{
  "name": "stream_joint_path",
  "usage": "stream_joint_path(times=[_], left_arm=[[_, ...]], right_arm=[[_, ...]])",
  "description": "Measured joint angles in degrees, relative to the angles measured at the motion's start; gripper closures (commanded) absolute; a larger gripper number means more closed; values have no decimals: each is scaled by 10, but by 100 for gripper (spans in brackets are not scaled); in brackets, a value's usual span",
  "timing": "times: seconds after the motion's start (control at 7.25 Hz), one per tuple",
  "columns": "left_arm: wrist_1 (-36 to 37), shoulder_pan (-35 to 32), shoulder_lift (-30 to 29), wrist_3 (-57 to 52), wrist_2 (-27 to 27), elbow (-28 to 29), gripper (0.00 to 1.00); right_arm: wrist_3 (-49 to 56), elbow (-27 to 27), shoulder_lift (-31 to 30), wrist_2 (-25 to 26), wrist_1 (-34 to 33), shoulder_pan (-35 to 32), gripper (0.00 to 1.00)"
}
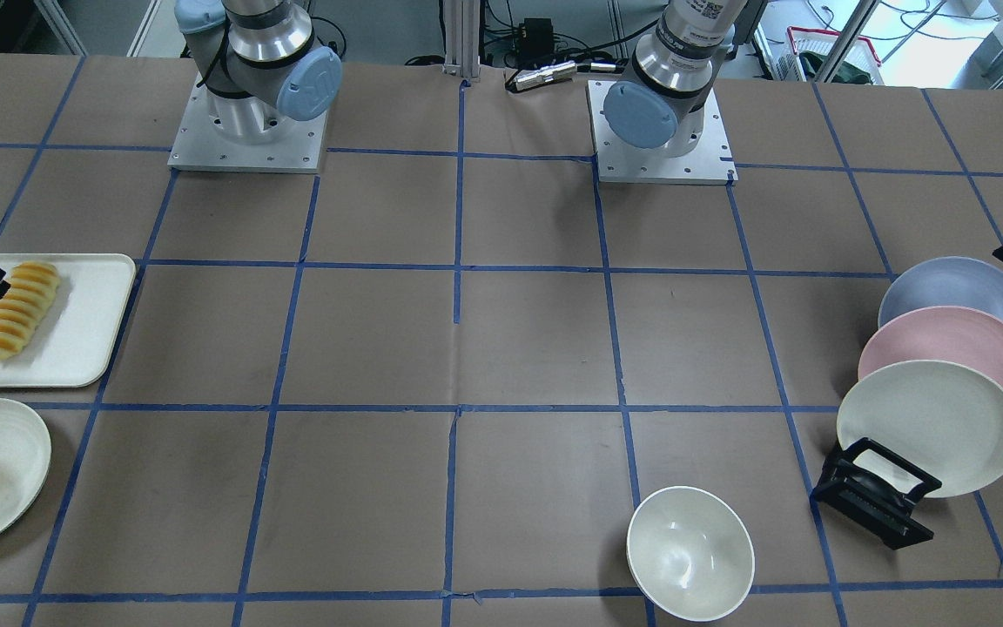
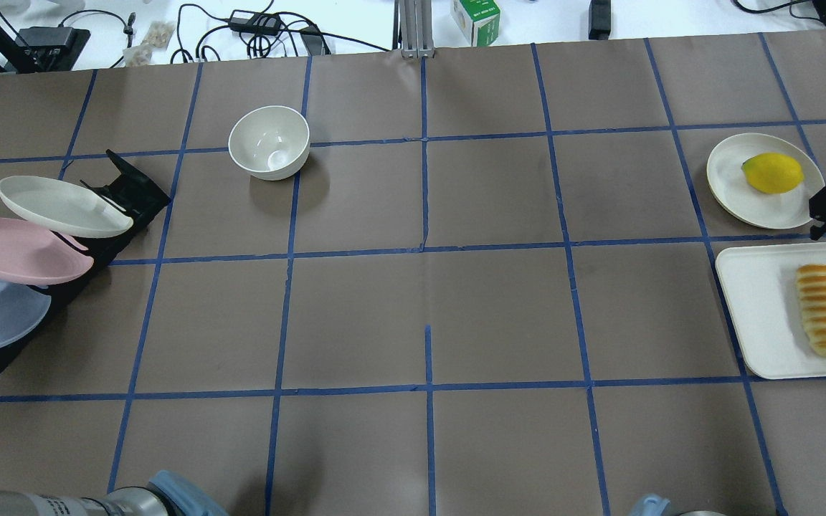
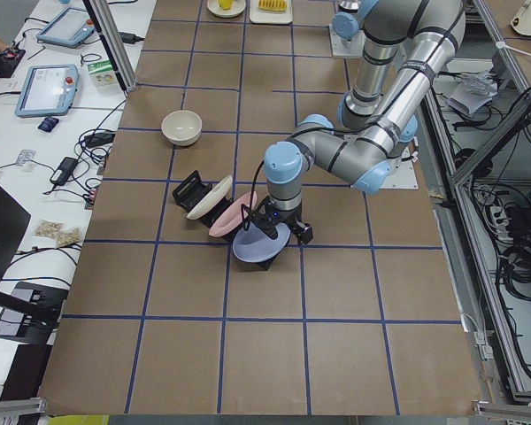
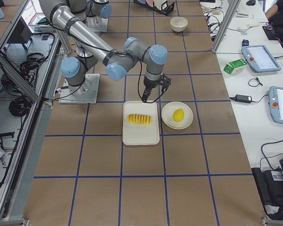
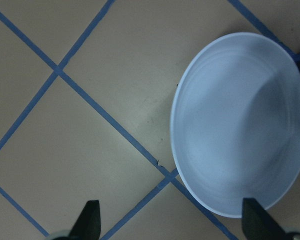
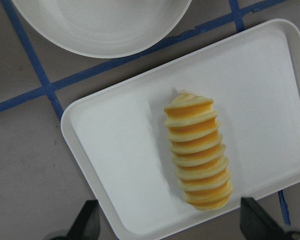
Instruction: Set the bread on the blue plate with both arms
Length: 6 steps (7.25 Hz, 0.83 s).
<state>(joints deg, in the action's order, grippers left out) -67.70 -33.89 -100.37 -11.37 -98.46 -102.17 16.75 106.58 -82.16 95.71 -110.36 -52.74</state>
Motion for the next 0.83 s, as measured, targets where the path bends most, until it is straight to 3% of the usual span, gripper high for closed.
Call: stream_joint_path(times=[0.41,0.55,0.83], left_arm=[[44,0,-48,3,-2,-3,2],[52,-1,-57,6,-2,-2,10],[59,-1,-70,6,-2,0,14]], right_arm=[[16,14,40,0,-35,19,0],[17,22,46,0,-47,20,0],[18,37,65,4,-73,22,0]])
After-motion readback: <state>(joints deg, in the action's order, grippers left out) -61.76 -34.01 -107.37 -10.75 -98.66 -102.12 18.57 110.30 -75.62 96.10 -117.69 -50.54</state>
